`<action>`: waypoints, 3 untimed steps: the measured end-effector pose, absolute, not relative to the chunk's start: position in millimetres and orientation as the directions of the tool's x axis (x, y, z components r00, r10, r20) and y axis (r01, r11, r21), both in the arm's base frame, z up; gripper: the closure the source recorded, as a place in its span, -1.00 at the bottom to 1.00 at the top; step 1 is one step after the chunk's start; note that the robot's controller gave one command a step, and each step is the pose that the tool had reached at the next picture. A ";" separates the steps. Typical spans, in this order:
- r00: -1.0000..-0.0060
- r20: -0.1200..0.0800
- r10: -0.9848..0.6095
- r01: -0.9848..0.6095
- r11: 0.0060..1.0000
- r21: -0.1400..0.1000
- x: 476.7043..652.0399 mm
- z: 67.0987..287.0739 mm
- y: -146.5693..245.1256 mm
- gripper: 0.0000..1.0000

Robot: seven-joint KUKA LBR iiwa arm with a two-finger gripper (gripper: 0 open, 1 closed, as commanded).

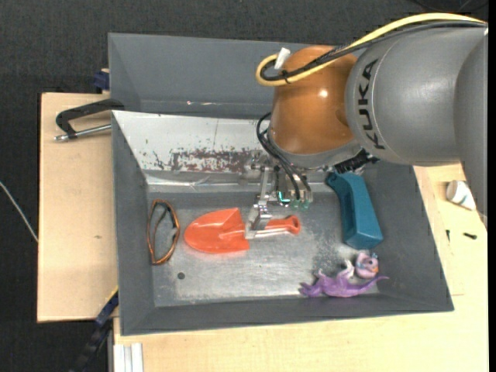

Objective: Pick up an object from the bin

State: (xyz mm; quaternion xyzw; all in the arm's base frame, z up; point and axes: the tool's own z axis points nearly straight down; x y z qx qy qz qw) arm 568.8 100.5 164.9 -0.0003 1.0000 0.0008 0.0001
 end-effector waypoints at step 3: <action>-0.999 -0.008 -0.037 -0.037 0.999 0.003 557.1 229.7 141.7 1.00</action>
Offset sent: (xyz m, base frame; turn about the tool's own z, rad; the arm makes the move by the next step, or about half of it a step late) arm 0.0000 0.0000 0.0000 0.0000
